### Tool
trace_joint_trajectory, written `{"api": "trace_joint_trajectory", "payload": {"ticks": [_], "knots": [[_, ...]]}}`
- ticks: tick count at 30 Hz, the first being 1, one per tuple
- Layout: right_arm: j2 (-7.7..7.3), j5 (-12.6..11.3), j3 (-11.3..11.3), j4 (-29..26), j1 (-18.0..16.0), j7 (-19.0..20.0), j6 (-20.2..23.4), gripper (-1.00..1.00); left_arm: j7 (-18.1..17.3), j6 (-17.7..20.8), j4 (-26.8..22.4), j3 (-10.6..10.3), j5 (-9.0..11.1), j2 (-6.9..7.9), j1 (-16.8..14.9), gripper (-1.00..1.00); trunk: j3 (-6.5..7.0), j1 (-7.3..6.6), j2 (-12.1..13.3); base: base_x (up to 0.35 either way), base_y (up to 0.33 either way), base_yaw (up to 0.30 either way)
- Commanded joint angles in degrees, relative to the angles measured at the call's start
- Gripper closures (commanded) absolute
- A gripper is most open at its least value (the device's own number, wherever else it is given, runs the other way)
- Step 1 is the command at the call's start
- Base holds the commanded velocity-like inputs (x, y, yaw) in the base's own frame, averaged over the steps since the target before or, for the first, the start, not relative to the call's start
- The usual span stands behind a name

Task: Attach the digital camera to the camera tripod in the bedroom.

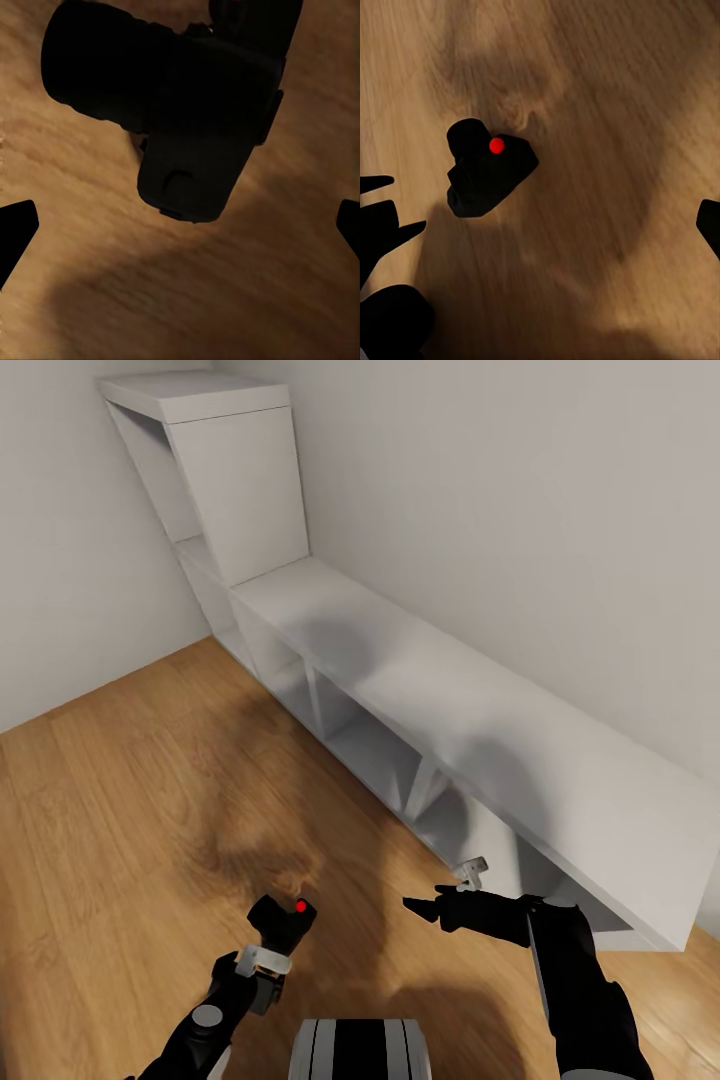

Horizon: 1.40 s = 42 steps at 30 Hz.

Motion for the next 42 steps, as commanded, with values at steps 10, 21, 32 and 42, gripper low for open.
{"api": "trace_joint_trajectory", "payload": {"ticks": [10, 21, 32, 42], "knots": [[-0.05, 0.23, -0.37, -0.1, -0.05, 0.57, 0.47, -1.0, 0.61, -1.57, -3.61, 0.01, 0.86, -0.1, -0.04, -1.0, -0.04, -0.01, -0.02, 0.0, 0.0, 0.0], [0.06, 0.23, -0.39, -0.05, -0.05, 0.52, 0.52, -1.0, 0.58, -1.39, -3.45, -0.05, 1.01, 0.08, -0.04, -1.0, -1.15, 0.12, -0.08, 0.0, 0.0, 0.0], [0.09, 0.23, -0.52, -0.04, -0.05, 0.25, 0.58, -1.0, 0.64, -1.46, -3.28, -0.15, 0.76, 0.2, -0.04, -1.0, -2.48, 0.27, -0.17, 0.0, 0.0, 0.0], [0.11, 0.14, -0.61, -0.04, -0.05, 0.24, 0.64, -1.0, 0.62, -1.2, -3.26, -0.16, 0.94, 0.2, -0.04, -1.0, -3.36, 0.38, -0.22, 0.0, 0.0, 0.0]]}}
